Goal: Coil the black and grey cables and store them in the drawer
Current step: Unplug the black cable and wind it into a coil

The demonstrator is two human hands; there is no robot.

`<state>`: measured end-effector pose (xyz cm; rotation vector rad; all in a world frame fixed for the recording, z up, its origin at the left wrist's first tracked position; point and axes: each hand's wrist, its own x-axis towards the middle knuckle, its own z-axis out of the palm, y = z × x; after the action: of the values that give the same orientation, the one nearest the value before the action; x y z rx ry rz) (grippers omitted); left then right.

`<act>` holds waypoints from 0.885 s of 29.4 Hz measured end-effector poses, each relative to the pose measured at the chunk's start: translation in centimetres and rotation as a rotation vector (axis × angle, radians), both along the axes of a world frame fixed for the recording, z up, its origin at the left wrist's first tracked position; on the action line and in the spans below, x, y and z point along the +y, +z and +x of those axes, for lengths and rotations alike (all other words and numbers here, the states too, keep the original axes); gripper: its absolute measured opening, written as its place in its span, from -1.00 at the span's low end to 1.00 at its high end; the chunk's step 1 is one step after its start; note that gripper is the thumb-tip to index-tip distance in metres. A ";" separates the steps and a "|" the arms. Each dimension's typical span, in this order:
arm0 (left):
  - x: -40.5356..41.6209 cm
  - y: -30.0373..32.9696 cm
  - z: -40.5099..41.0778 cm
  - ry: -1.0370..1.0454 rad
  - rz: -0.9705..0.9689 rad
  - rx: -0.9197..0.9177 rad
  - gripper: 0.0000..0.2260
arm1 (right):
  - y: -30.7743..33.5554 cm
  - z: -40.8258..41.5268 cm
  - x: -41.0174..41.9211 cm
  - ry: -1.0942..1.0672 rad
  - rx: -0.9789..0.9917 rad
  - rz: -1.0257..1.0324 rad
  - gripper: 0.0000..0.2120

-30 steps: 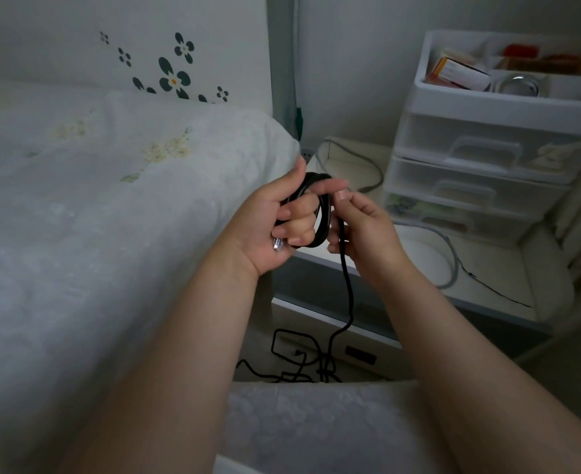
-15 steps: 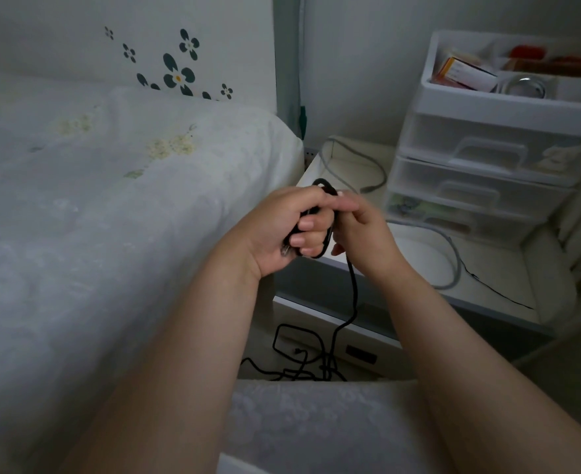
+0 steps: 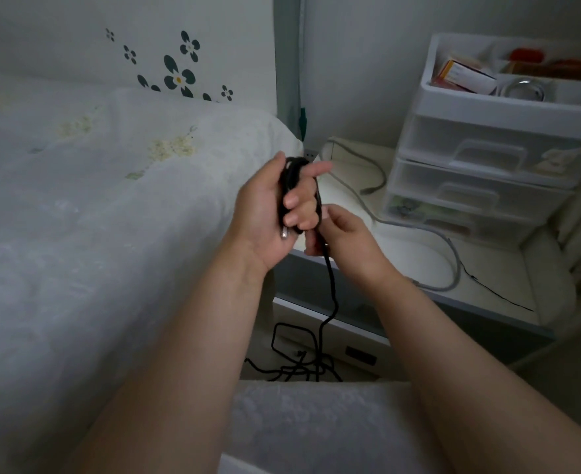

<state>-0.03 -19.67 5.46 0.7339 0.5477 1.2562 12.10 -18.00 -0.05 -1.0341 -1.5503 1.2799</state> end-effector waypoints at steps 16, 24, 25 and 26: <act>2.1 -1.7 -1.2 0.569 0.234 0.824 -0.72 | 0.8 -0.6 -2.3 0.256 -0.572 0.030 -0.82; 2.5 -2.7 -1.3 0.470 0.269 1.173 -0.72 | 1.2 0.0 -1.5 0.271 -0.635 0.168 -0.74; 2.5 -2.7 -1.1 0.431 0.270 1.147 -0.75 | 1.1 -0.2 -1.6 0.278 -0.663 0.191 -0.72; 2.4 -2.8 -1.0 0.393 0.268 1.147 -0.76 | 0.9 -0.4 -1.6 0.280 -0.690 0.209 -0.74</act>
<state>-1.03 -17.24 2.69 1.6394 1.5227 1.1817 11.72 -19.59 0.85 -1.2220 -2.3639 0.9441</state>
